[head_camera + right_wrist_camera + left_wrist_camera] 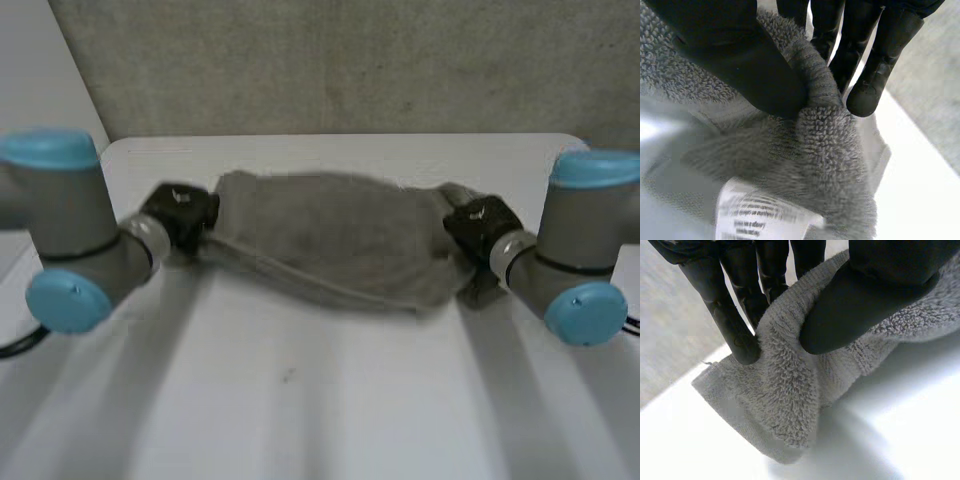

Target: Fold the towel.

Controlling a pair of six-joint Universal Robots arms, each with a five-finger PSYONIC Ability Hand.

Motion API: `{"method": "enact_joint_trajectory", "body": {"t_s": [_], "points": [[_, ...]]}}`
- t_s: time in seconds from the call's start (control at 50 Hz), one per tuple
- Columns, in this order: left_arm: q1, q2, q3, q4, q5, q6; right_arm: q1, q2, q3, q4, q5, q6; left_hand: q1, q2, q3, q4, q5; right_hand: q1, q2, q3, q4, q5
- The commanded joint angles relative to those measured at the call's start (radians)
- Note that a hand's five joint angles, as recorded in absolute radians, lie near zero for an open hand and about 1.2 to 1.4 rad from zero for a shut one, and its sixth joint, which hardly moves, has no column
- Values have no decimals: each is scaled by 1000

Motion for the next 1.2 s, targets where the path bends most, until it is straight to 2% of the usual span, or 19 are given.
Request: {"method": "enact_joint_trajectory", "body": {"t_s": [0.02,0.04,0.06,0.12,0.18,0.28,0.4,0.46,0.5,0.52,0.6,0.78,0.88,0.92,0.96,0.98,1.02,1.08,1.2], "points": [[-7,40,-134,14,1,76,-40,11,10,1,15,16,189,178,179,177,182,-139,-303,-283,-351,-193],[-10,66,-148,14,1,74,-46,-17,19,1,17,30,189,178,179,177,182,-634,-797,-777,-845,-687],[-11,95,-162,14,1,74,-49,-50,33,1,18,59,189,178,179,177,182,-926,-1090,-1070,-1138,-980],[-26,144,-183,14,1,73,-55,-122,75,3,15,137,189,178,179,177,182,-972,-1135,-1116,-1183,-1026],[-40,163,-187,14,1,71,-57,-156,105,3,12,171,189,178,179,177,182,-972,-1135,-1116,-1183,-1026],[-68,186,-180,14,1,65,-47,-290,235,7,7,226,189,178,179,177,182,-972,-1135,-1116,-1183,-1026],[-69,174,-151,14,1,62,-35,-354,323,-1,0,244,189,178,179,177,182,-972,-1135,-1116,-1183,-1026],[-69,169,-114,11,-2,48,25,-384,343,-2,0,318,189,178,179,177,182,-972,-1135,-1116,-1183,-1026],[-69,168,-70,6,-2,9,93,-390,341,-2,-2,431,189,178,179,177,182,-972,-1135,-1116,-1183,-1026],[-69,168,-70,6,-2,8,94,-390,341,-2,-2,432,189,178,179,177,182,-972,-1135,-1116,-1183,-1026],[-69,171,-1,-9,-2,-80,169,-355,324,-16,-2,588,189,178,179,177,182,-972,-1135,-1116,-1183,-1026],[-69,168,112,-69,-2,-165,295,-161,225,-76,12,671,189,178,179,177,182,-972,-1135,-1116,-1183,-1026],[-66,165,129,-71,-5,-194,298,-78,178,-120,81,671,189,178,179,177,182,-972,-1135,-1116,-1183,-1026],[-59,163,129,-71,-4,-223,290,-49,168,-151,159,665,189,178,179,177,182,-972,-1135,-1116,-1183,-1026],[-51,160,128,-71,-4,-248,286,-28,165,-201,219,659,189,178,179,177,182,-842,-1005,-986,-1054,-896],[-51,160,128,-71,-4,-248,285,-28,165,-201,219,659,189,178,179,177,182,-841,-1005,-985,-1053,-895],[-45,159,126,-71,-4,-257,278,-28,177,-249,248,657,189,178,179,177,182,-572,-736,-716,-784,-626],[-33,157,123,-71,-4,-257,249,-38,184,-261,262,651,189,178,179,177,182,-445,-609,-589,-657,-499],[-10,157,119,-69,-10,-256,209,-74,191,-251,264,623,189,178,179,177,182,-474,-637,-618,-686,-528]]}}
